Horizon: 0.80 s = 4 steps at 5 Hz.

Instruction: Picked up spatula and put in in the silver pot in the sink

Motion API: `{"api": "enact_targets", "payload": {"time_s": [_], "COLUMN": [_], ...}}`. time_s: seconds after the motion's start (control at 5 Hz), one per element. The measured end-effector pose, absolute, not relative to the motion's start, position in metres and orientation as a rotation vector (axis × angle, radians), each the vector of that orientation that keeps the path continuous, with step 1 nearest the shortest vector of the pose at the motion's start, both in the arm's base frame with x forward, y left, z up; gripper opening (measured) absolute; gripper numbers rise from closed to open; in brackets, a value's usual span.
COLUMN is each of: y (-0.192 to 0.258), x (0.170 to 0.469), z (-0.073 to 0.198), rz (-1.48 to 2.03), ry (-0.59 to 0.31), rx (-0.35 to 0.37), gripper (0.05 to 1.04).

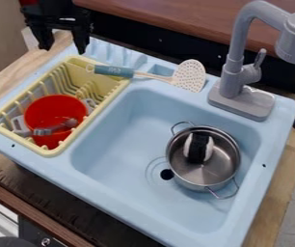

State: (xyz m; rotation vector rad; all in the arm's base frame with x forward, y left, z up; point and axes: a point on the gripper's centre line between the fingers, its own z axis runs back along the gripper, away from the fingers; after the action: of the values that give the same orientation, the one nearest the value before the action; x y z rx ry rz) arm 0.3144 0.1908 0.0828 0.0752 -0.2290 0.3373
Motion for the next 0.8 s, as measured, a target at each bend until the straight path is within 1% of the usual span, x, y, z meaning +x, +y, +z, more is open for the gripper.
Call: {"api": "enact_targets", "payload": {"time_s": [0.2, 0.4, 0.6, 0.8], "y": [0.187, 0.178, 0.171, 0.167], "x": [0.311, 0.311, 0.317, 0.326], "z": [0.069, 0.068, 0.083, 0.098], "rz": [0.33, 0.172, 0.083, 0.001], "ry": [-0.187, -0.15, -0.176, -0.195], "rx": [0.06, 0.079, 0.056, 0.053], "gripper": [0.999, 0.999, 0.999, 0.999]}}
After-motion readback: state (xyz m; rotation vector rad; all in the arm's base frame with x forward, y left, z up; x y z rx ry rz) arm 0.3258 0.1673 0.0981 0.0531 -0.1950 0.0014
